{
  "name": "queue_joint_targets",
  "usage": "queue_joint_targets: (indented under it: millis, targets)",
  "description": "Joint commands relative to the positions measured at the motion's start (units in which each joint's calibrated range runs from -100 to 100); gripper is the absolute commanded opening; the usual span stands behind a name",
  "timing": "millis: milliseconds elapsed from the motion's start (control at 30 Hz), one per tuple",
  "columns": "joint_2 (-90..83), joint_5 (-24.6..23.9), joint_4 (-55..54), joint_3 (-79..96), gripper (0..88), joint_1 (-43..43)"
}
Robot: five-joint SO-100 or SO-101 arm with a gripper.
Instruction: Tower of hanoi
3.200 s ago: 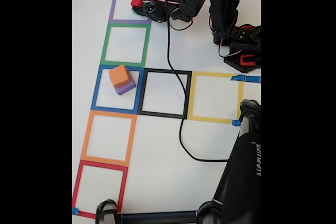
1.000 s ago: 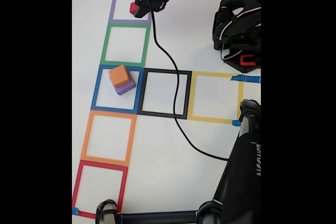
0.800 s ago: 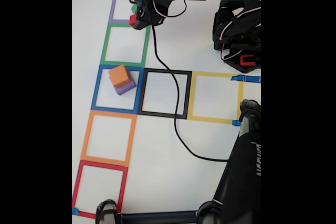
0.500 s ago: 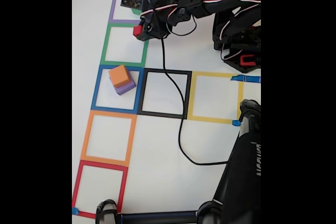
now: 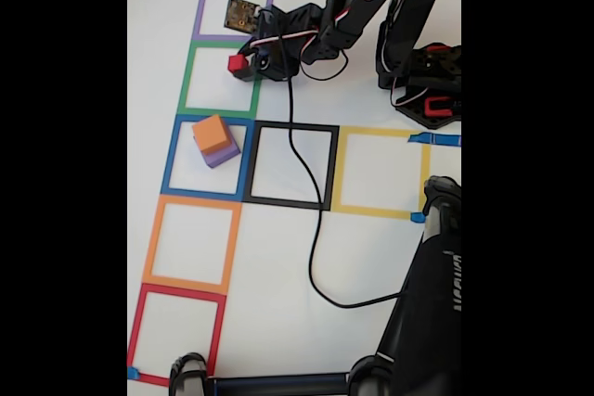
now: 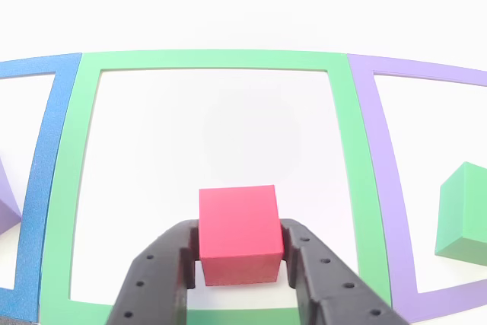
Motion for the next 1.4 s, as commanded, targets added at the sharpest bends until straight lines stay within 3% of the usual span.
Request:
queue_joint_targets:
  millis: [0, 300, 667, 833, 1133, 1267, 1367]
  targets:
    - [4.3, 0.4, -6.8, -1.0, 3.4, -1.0]
    - [10.8, 0.4, -12.3, -3.2, 4.0, -2.1]
    - [12.5, 0.4, -14.1, -3.9, 11.2, -0.8]
    - [12.3, 0.4, -14.1, -3.7, 24.1, -0.4]
    - [7.5, 0.4, -13.4, -2.8, 22.9, 0.0]
    - [-0.1, 0.4, -11.1, 0.4, 17.4, 0.1]
    - [-11.8, 0.4, 1.5, 0.6, 14.0, 1.0]
